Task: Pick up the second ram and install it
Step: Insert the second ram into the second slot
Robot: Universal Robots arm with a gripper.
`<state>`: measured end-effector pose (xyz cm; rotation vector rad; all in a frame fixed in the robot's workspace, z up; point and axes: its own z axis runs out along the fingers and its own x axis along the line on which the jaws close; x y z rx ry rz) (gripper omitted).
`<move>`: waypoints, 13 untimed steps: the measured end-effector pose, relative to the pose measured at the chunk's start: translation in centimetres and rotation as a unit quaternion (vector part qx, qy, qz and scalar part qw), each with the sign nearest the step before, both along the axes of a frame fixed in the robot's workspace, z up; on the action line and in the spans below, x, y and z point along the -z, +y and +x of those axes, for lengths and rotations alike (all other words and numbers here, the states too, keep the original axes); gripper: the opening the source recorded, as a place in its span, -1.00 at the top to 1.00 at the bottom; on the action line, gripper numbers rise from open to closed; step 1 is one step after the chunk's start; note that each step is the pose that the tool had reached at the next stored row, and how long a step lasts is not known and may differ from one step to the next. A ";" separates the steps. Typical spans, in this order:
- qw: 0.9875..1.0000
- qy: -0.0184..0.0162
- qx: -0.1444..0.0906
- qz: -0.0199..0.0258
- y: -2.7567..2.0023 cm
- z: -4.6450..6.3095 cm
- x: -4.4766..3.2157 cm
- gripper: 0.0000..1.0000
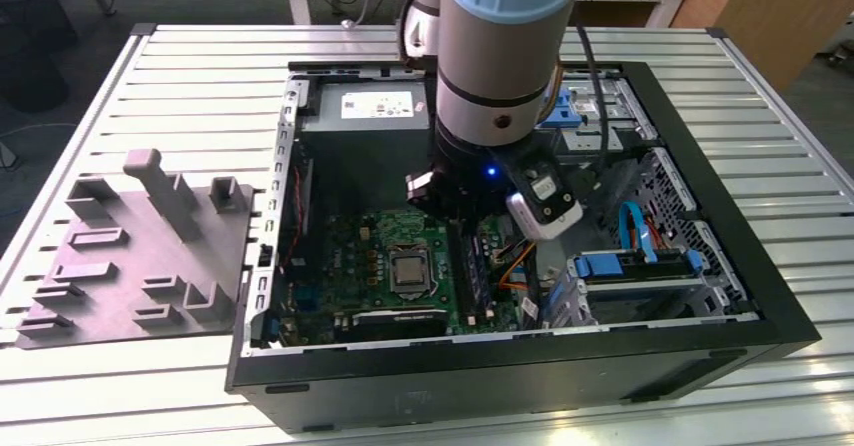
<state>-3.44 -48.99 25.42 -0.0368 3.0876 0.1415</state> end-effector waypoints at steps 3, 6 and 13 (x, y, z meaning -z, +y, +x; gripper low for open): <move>1.000 0.000 0.006 0.000 0.00 0.0 0.28 0.73; 1.000 0.000 0.008 0.002 -0.01 0.0 0.48 0.73; 1.000 0.000 0.011 0.005 0.00 0.0 1.15 0.73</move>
